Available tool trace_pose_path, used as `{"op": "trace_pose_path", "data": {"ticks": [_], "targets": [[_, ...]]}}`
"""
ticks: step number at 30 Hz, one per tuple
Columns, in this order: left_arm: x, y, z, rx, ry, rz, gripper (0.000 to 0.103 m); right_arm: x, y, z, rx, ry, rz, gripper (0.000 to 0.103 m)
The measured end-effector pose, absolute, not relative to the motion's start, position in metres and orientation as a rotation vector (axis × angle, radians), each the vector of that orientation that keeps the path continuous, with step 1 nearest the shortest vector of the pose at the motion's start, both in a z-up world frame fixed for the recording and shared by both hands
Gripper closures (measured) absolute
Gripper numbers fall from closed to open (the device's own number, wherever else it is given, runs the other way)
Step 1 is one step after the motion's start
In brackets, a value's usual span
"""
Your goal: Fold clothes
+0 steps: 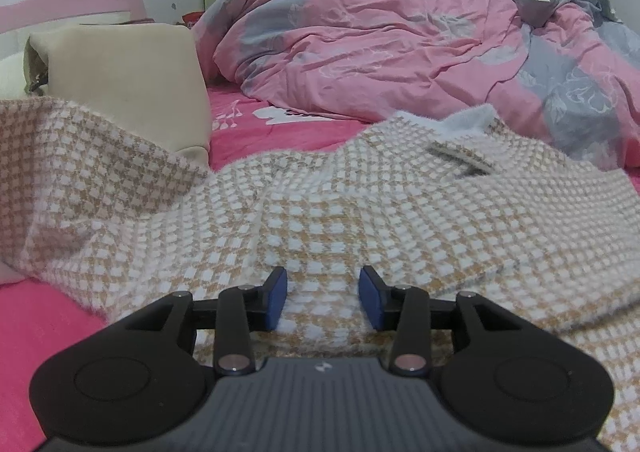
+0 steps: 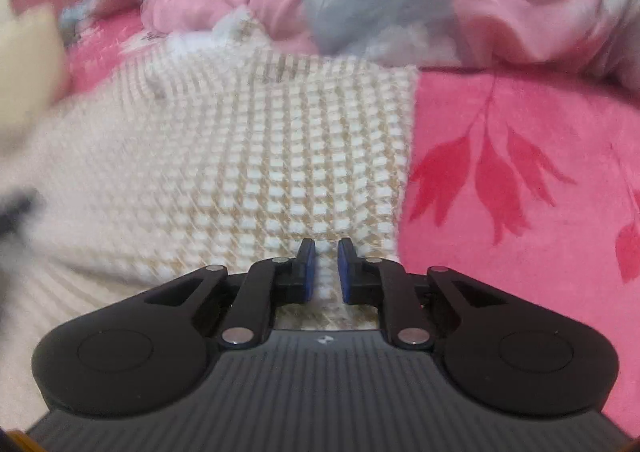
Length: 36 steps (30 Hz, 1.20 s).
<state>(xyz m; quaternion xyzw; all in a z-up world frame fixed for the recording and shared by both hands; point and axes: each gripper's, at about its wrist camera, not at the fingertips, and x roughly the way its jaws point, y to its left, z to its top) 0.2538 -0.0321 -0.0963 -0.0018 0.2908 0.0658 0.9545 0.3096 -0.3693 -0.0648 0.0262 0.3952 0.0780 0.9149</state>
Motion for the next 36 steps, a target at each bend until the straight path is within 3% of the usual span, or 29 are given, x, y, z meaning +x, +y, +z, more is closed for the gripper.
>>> {"op": "trace_pose_path", "data": {"ticks": [6,10,18,26,29,33,36], "targets": [[0.259,-0.025,-0.092,-0.023,0.609,0.087,0.056,0.281,-0.343,-0.050,0.052,0.751,0.201,0.093],[0.256,-0.018,-0.084,-0.049,0.616,0.057,0.055,0.278,-0.323,-0.089,-0.004,0.732,0.209,0.094],[0.269,-0.005,-0.083,-0.027,0.654,0.144,0.051,0.278,-0.288,-0.085,-0.036,0.711,0.220,0.091],[0.273,0.024,-0.086,-0.212,0.650,0.183,0.051,0.274,-0.244,-0.073,-0.097,0.669,0.282,0.089],[0.271,0.015,-0.086,-0.151,0.631,0.207,0.052,0.279,-0.219,-0.063,-0.123,0.607,0.341,0.089],[0.257,-0.026,-0.082,0.072,0.569,0.200,0.052,0.307,-0.195,-0.097,-0.142,0.632,0.365,0.089],[0.251,-0.049,-0.081,0.160,0.550,0.154,0.051,0.315,-0.214,-0.092,0.010,0.660,0.383,0.089]]}}
